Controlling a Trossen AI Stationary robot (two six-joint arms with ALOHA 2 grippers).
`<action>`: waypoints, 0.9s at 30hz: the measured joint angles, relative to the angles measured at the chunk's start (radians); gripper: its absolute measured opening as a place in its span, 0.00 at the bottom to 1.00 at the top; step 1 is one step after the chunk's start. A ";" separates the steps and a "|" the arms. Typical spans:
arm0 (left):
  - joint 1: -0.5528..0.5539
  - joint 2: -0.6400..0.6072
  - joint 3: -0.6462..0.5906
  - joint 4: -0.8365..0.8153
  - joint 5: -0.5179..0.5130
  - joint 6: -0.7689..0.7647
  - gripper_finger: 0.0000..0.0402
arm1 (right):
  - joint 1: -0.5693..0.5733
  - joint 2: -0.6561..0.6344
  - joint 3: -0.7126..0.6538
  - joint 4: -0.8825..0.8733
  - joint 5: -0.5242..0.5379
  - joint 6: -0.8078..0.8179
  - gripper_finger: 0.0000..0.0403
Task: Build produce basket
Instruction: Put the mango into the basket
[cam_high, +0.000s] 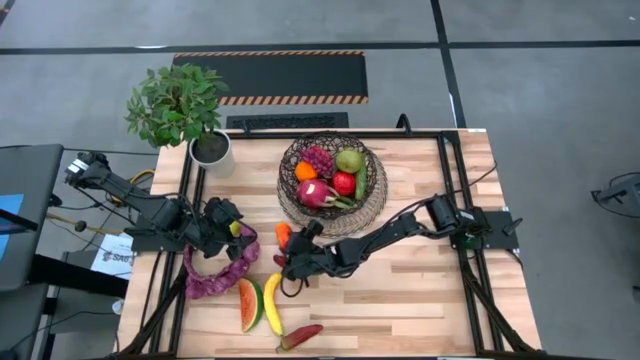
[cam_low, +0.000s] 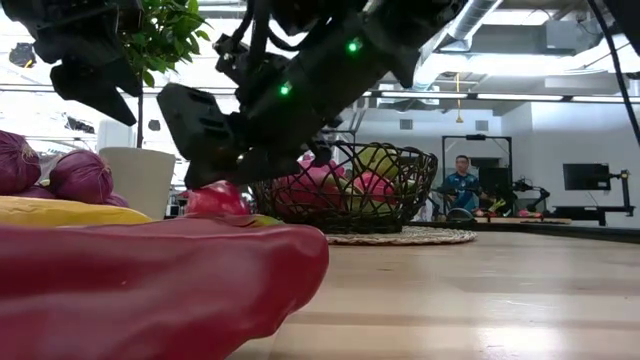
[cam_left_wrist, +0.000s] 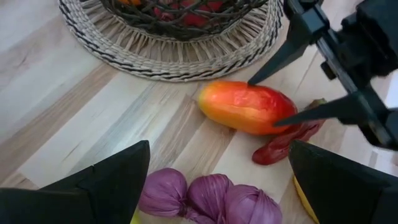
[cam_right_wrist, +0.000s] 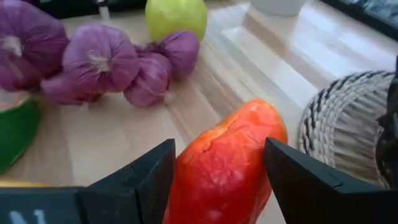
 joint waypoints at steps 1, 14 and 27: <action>0.000 0.000 0.000 -0.001 0.000 0.000 0.92 | 0.001 0.003 0.002 -0.001 0.007 0.001 0.66; 0.000 0.000 0.000 -0.001 0.000 0.000 0.92 | -0.002 -0.003 0.005 -0.058 -0.112 0.048 0.66; 0.000 0.000 0.000 -0.001 0.009 0.001 0.92 | -0.002 0.000 0.016 -0.091 -0.281 0.042 0.85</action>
